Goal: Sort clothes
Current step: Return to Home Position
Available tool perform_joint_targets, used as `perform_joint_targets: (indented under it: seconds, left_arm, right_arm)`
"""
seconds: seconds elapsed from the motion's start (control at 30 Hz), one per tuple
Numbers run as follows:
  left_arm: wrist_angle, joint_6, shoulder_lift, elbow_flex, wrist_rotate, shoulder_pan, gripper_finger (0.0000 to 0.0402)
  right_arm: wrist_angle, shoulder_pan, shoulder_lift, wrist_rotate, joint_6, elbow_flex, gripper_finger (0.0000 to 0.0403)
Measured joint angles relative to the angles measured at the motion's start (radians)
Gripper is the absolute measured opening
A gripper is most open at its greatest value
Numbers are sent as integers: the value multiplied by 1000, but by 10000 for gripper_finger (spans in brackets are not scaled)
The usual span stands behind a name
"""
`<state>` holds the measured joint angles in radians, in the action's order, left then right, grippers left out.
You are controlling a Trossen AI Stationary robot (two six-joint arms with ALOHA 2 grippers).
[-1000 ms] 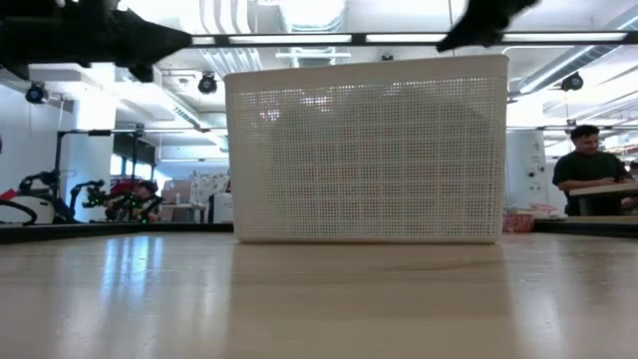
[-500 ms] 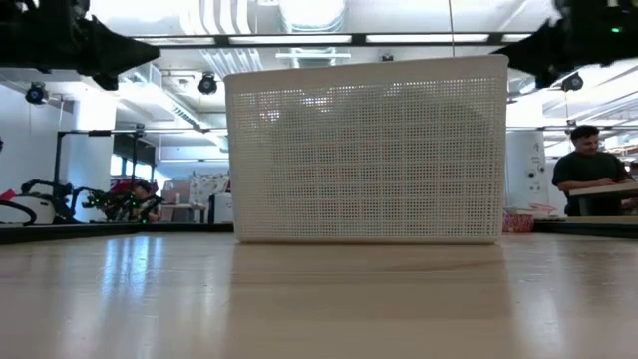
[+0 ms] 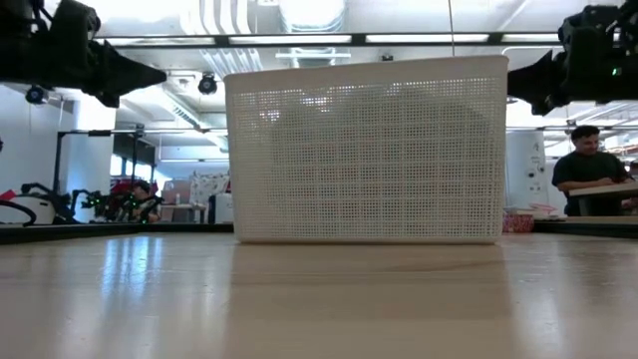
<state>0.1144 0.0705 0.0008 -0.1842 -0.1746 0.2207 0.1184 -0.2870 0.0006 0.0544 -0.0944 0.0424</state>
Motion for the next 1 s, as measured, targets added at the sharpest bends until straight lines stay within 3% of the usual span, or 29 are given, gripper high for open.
perform_joint_targets:
  seconds: [0.33,0.53,1.0]
  left_arm:
    - [-274,-5,-1,163,-26,1,0]
    - [-264,-28,-1,174,-33,2,0]
    - [-247,-28,-1,168,-37,2,0]
  right_arm:
    - [-21,-3,4,-55,15,-30,0]
    - [-70,-3,2,33,16,-30,0]
    - [-84,-3,7,35,12,-30,0]
